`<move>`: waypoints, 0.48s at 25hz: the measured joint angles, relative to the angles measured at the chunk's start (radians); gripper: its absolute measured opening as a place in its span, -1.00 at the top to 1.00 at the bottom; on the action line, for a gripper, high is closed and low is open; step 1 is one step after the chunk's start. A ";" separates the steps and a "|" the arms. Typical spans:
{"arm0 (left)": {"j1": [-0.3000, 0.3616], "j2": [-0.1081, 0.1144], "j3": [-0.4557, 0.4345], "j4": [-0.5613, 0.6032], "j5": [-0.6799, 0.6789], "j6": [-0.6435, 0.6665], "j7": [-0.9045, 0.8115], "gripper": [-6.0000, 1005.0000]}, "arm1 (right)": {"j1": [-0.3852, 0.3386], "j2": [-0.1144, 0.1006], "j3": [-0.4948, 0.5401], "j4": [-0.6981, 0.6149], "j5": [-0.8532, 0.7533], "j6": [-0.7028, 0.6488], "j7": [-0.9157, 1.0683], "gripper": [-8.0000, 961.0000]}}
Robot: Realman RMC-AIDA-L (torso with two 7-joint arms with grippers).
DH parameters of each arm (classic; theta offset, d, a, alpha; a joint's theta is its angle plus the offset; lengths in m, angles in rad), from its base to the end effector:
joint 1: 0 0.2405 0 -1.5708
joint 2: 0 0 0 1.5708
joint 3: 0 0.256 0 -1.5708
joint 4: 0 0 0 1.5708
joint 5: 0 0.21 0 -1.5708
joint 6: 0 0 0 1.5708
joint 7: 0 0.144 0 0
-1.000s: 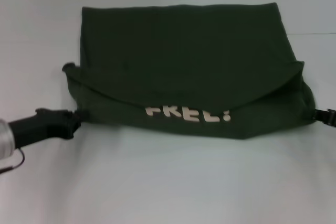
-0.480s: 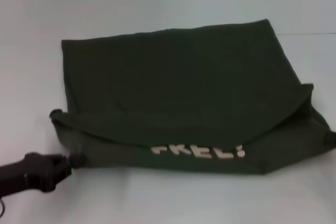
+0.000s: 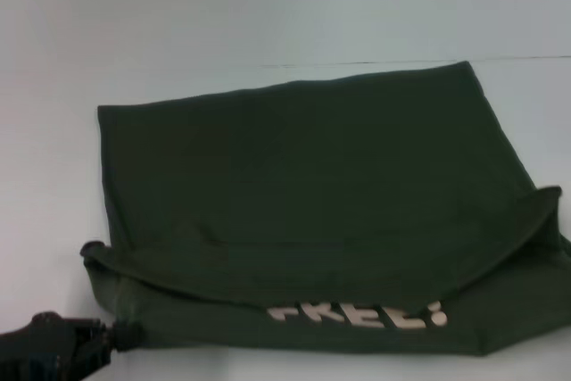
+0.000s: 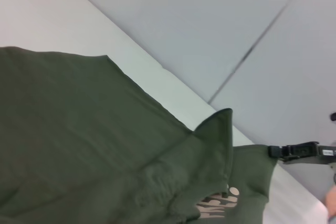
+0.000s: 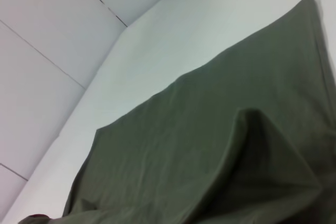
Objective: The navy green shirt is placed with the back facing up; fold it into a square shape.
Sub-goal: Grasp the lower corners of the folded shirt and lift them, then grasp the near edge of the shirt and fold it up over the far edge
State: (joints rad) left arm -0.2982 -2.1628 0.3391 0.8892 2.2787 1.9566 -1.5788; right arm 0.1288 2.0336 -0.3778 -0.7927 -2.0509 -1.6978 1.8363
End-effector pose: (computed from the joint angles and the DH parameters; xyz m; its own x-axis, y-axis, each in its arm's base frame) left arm -0.3152 0.2200 0.0292 0.5638 0.6386 0.5238 0.7175 -0.6928 0.0725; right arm 0.3854 0.2022 0.0784 0.2211 -0.7051 -0.6737 -0.9570 -0.2900 -0.0105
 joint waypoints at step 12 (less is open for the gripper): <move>0.008 -0.001 -0.001 0.000 0.070 0.067 0.014 0.99 | -0.073 0.033 0.143 0.003 -0.095 -0.097 -0.097 0.89</move>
State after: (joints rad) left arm -0.2906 -2.1640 0.3378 0.8896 2.3491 2.0233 -1.5646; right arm 0.0554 2.0662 -0.2352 -0.7896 -2.1461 -1.7950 1.7392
